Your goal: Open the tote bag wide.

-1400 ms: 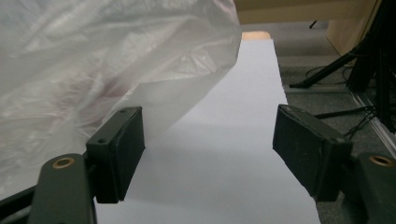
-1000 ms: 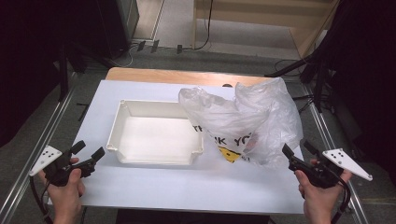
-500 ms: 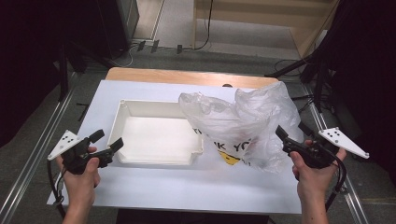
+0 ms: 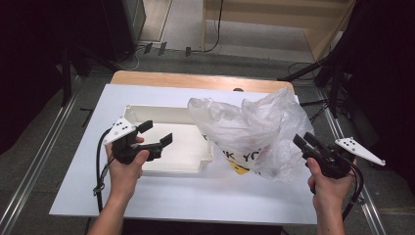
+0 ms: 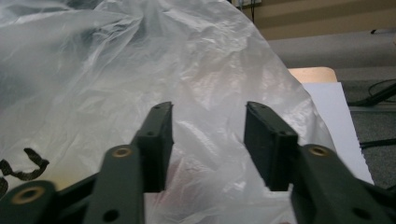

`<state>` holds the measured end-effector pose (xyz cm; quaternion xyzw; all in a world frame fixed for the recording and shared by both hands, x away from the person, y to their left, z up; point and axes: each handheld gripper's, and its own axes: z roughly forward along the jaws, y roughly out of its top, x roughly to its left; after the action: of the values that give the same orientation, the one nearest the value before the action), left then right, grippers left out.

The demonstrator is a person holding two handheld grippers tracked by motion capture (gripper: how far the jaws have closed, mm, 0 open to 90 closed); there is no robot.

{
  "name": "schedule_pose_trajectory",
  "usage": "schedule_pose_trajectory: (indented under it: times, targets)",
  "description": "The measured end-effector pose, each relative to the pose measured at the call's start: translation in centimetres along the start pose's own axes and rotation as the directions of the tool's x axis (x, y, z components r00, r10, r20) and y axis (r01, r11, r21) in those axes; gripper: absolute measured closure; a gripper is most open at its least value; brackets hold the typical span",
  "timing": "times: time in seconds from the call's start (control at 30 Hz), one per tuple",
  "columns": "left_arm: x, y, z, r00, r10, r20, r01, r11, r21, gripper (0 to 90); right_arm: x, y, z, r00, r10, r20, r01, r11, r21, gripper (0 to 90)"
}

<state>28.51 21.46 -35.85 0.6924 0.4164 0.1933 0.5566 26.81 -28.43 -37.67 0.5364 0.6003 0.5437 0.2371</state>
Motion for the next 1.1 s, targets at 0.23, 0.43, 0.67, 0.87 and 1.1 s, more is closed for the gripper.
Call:
schedule_pose_trajectory:
  times: [0.23,0.43,0.67,0.87,1.1]
  targets:
    - [-1.8,1.4,2.3,0.9989,0.002,0.047,-0.003,1.0,0.004,15.4,-0.5,-1.1,-0.2,0.9979,-0.017,-0.063,0.018,1.0,0.018,83.1]
    - [-2.9,2.0,3.8,0.9951,0.01,0.098,-0.011,0.9999,0.008,15.9,-1.1,-1.4,-0.5,0.9965,0.007,-0.083,-0.005,1.0,0.021,90.0]
    - [-4.7,2.6,5.3,0.9749,0.0,0.222,-0.006,0.9996,0.027,24.5,-1.4,-2.0,-0.2,0.9932,0.003,-0.116,0.003,0.999,0.051,90.0]
    - [-6.2,2.9,6.5,0.9592,0.0,0.283,-0.006,0.9997,0.022,48.8,-1.3,-2.5,0.2,0.992,-0.007,-0.126,0.016,0.997,0.073,90.0]
    - [-8.0,3.3,8.2,0.9125,0.016,0.409,-0.065,0.9921,0.107,80.0,-0.9,-2.0,-0.6,0.9909,-0.012,-0.134,0.016,0.999,0.034,72.0]
